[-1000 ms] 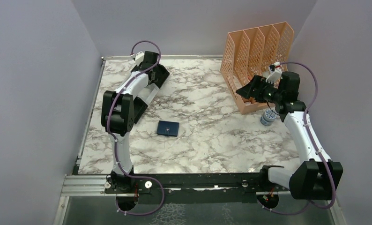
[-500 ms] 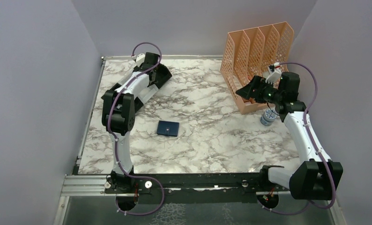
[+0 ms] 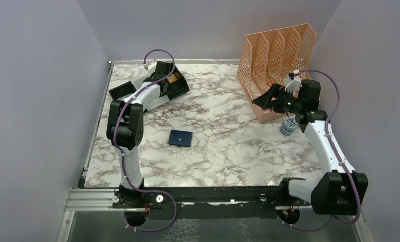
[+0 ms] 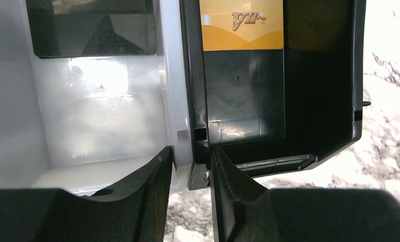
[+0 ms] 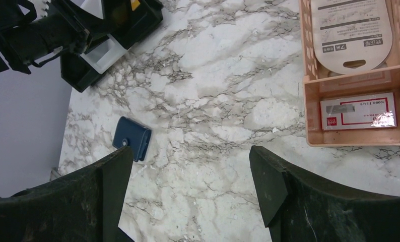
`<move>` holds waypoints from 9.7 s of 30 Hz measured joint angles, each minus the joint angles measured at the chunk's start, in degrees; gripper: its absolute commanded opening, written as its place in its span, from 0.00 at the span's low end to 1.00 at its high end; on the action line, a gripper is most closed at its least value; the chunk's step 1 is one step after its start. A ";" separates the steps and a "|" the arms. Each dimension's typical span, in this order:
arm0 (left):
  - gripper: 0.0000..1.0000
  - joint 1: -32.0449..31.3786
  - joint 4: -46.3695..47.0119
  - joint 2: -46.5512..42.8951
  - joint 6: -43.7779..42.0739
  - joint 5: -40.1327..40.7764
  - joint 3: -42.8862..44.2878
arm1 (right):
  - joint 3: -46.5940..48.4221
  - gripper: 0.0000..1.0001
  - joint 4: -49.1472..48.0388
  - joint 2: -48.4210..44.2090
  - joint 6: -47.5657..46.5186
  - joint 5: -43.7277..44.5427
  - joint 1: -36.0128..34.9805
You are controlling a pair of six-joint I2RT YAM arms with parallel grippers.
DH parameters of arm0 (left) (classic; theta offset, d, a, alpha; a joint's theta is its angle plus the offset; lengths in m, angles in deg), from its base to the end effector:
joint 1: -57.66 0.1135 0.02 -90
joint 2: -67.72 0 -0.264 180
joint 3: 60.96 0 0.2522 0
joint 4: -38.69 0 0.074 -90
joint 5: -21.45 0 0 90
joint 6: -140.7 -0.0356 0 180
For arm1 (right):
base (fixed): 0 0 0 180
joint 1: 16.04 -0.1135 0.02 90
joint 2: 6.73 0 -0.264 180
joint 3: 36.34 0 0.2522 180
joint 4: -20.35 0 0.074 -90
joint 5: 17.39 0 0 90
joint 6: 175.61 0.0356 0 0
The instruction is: Take the credit cards out of the card holder
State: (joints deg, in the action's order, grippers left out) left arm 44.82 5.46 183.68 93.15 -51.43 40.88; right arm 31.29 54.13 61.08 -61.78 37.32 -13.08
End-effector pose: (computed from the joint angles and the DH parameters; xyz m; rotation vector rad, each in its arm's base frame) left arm 0.4443 -0.0905 0.2099 -0.7337 2.2358 -0.1123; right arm 0.2587 0.0072 0.2996 0.1431 2.1620 0.8742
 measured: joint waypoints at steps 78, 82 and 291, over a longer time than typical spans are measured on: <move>0.99 -17.79 -0.90 -40.06 -0.44 0.35 -29.73 | -5.14 0.85 -5.60 7.48 5.81 7.21 -33.66; 0.99 -10.10 -1.92 -50.05 -1.18 0.28 -35.87 | -5.11 0.85 -9.33 14.38 8.63 11.04 -39.43; 0.37 -54.42 -12.57 -27.89 8.48 0.17 -36.04 | -37.31 0.01 -45.09 14.03 34.69 17.86 -52.30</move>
State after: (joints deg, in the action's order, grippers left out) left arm -9.60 -7.11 155.79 101.63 -51.25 4.84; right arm -6.02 9.03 75.11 -27.09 55.18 -65.38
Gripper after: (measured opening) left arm 0.416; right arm 0.037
